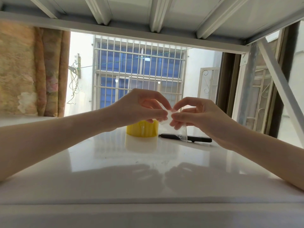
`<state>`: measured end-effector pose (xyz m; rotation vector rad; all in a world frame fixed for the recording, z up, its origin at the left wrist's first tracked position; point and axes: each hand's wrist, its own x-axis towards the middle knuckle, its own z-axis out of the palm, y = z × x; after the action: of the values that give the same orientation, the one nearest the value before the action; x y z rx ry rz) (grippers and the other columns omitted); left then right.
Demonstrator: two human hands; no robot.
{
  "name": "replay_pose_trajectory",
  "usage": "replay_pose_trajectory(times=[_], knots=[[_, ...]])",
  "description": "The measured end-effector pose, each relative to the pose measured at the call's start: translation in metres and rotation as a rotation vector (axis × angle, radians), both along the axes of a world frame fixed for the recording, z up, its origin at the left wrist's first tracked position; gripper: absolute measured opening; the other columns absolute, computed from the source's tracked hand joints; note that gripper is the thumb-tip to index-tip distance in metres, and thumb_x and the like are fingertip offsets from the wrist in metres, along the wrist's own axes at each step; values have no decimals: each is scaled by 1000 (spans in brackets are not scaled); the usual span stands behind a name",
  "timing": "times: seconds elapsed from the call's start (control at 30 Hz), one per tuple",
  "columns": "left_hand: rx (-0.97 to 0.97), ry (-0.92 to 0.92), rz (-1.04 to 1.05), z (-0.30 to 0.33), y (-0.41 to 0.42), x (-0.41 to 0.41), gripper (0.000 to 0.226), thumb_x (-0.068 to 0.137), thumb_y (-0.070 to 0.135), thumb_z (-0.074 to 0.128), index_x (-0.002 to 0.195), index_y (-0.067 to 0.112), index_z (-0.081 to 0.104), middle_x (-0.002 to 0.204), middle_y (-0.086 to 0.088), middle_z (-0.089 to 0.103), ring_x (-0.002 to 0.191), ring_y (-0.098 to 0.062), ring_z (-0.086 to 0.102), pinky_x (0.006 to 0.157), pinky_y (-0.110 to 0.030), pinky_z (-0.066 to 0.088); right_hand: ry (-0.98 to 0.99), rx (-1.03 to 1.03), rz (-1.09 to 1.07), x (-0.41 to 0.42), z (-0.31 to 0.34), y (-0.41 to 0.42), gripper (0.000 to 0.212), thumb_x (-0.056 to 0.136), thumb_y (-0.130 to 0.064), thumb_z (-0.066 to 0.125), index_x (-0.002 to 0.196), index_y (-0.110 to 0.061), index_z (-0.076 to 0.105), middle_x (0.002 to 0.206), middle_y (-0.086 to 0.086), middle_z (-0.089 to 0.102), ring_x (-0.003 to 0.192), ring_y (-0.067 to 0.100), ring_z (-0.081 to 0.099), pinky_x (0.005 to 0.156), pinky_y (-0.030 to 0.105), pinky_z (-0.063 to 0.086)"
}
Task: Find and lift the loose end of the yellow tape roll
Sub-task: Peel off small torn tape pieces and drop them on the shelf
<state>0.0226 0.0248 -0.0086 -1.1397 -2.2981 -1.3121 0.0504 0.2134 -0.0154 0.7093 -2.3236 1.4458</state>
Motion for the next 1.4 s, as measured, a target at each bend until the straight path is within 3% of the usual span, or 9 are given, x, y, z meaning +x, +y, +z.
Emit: replay_pose_trajectory(times=[0.17, 0.33, 0.47, 0.6, 0.77, 0.9, 1.0, 1.27, 1.4], knots=[[10, -11, 7, 1, -1, 0, 13, 81, 11, 66, 85, 22, 70, 76, 2, 74, 76, -9, 70, 70, -21, 56, -34, 12, -2, 0, 0, 1, 8, 82, -12, 63, 84, -7, 68, 70, 4, 73, 69, 17, 68, 81, 31, 53], [14, -11, -2, 0, -1, 1, 15, 80, 7, 66, 85, 19, 74, 74, 2, 74, 76, -7, 69, 73, -21, 56, -52, -9, 30, 1, 1, 1, 16, 83, -3, 55, 81, -8, 70, 71, 8, 73, 67, 17, 68, 72, 21, 55], [7, 6, 0, 0, 0, 3, 18, 80, 4, 62, 84, 17, 75, 72, 5, 74, 75, -6, 69, 70, -18, 55, -65, -36, 64, 2, 1, 3, 28, 86, 0, 42, 83, -4, 69, 71, 9, 73, 67, 19, 68, 71, 23, 55], [-4, 36, -10, -1, -1, 4, 16, 77, 2, 64, 86, 11, 74, 74, 2, 75, 74, -7, 69, 67, -14, 53, -36, 26, 48, 0, 0, 2, 15, 84, -11, 58, 84, -8, 72, 70, 3, 74, 67, 14, 68, 72, 21, 55], [-67, 74, 39, -2, -1, 3, 17, 78, 0, 64, 85, 12, 74, 71, 8, 74, 73, -5, 70, 67, -12, 52, -6, 66, 17, 0, -1, 3, 13, 78, -6, 65, 84, -14, 74, 67, 0, 73, 66, 11, 68, 69, 12, 53], [-49, 43, 78, -1, 3, 2, 12, 84, 21, 61, 87, 16, 72, 77, 9, 73, 76, -4, 69, 72, -18, 56, -12, 27, 13, 2, -1, 2, 13, 75, -6, 68, 85, -14, 71, 66, 1, 73, 69, 13, 70, 61, 4, 47], [-128, 25, 101, -2, 4, 4, 19, 81, 34, 63, 88, 19, 73, 77, 12, 74, 71, 1, 67, 65, -11, 52, -2, 14, -6, 2, -1, 0, 13, 74, -7, 69, 86, -15, 67, 67, 0, 74, 71, 11, 71, 58, -2, 43], [-138, -19, 115, 0, 3, 3, 6, 81, 24, 67, 82, 21, 72, 75, 7, 74, 69, 1, 66, 63, -10, 52, 47, 71, -41, 1, 0, -3, 10, 76, -8, 69, 84, -13, 71, 66, -2, 73, 64, 11, 67, 64, 5, 49], [-136, 8, 111, 0, 3, 5, 3, 76, 22, 71, 75, 20, 72, 69, 4, 73, 62, 2, 64, 61, -13, 51, 39, 108, -42, 2, -1, -3, 8, 77, -9, 67, 80, -14, 73, 62, -3, 72, 61, 9, 66, 59, 1, 45]])
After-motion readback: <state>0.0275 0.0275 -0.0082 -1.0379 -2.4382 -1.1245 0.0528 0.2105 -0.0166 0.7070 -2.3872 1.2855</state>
